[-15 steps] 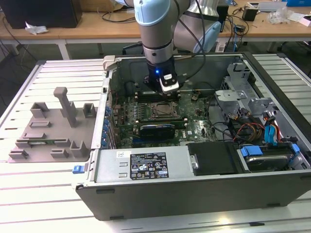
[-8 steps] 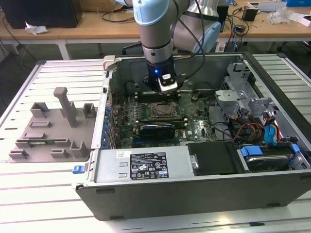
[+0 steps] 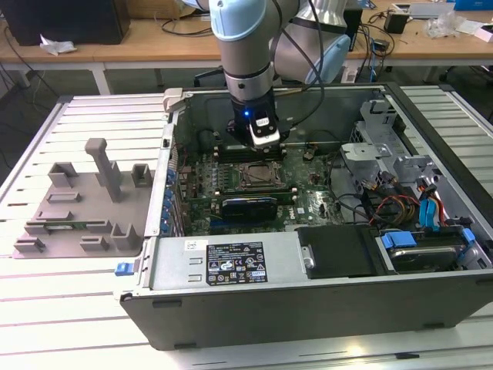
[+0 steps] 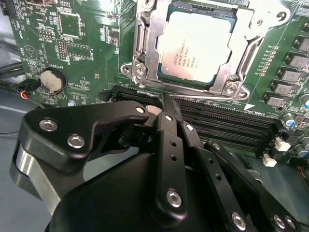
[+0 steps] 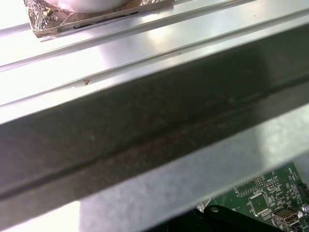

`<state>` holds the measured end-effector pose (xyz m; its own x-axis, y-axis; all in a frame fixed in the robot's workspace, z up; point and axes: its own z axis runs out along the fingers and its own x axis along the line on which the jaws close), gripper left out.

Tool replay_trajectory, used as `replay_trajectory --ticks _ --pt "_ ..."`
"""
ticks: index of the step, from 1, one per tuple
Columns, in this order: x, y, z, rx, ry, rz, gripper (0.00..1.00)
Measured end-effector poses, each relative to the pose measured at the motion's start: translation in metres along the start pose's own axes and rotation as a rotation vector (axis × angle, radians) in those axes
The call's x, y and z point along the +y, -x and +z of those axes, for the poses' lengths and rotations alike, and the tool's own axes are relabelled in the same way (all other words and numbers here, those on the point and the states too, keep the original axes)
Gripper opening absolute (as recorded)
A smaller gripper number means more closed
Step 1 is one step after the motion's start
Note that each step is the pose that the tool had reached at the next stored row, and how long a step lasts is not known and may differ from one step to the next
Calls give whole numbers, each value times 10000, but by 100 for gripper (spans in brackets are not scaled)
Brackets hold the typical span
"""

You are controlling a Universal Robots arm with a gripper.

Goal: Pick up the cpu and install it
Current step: 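Install the first cpu locking lever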

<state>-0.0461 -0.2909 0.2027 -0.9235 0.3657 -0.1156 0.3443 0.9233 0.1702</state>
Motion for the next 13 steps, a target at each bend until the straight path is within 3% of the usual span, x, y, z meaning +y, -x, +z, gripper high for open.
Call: replay_trajectory --ticks 8,13 --pt "-63 15 39 -8 -19 14 11" --pt "-56 36 48 36 98 37 11"
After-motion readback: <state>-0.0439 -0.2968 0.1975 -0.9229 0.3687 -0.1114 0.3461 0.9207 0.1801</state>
